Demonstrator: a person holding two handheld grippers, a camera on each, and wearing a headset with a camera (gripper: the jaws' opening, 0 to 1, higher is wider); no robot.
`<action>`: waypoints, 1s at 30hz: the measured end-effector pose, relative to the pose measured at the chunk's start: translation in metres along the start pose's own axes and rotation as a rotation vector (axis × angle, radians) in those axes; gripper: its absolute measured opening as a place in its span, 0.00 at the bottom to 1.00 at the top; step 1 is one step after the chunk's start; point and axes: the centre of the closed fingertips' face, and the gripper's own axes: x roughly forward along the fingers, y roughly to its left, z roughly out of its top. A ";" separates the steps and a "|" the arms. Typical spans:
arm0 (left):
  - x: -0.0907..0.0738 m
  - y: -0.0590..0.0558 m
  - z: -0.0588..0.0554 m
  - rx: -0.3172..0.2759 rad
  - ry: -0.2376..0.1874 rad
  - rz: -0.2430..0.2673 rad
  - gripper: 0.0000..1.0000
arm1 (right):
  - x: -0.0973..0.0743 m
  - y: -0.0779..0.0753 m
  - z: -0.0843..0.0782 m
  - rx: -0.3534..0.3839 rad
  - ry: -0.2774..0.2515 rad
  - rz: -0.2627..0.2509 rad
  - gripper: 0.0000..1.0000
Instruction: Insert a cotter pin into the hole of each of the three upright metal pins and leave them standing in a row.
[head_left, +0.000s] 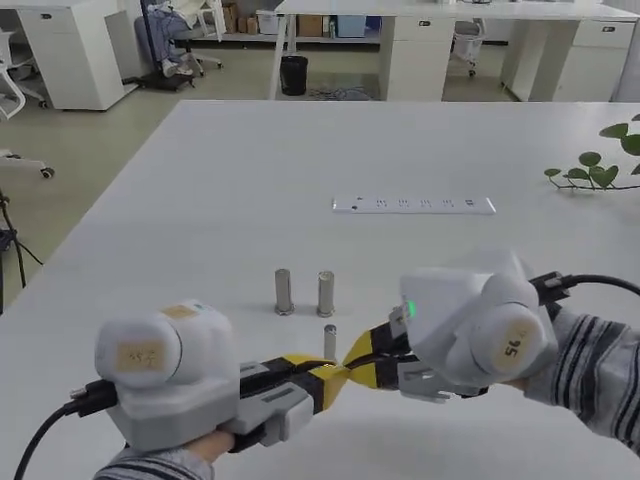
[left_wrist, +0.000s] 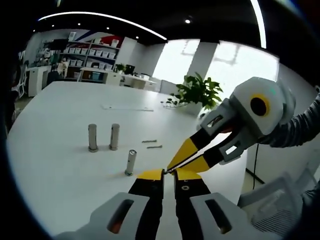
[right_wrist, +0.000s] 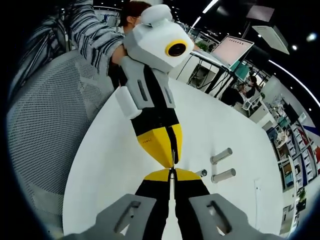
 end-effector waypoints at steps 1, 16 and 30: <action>0.000 0.000 0.000 0.000 -0.001 0.001 0.02 | 0.000 0.000 0.000 -0.002 -0.001 -0.001 0.00; -0.002 -0.005 0.001 0.081 0.008 -0.041 0.00 | -0.001 0.001 0.000 0.016 -0.008 -0.009 0.00; -0.002 -0.021 -0.002 0.263 0.060 -0.137 0.00 | -0.003 0.009 -0.007 0.075 -0.007 0.037 0.00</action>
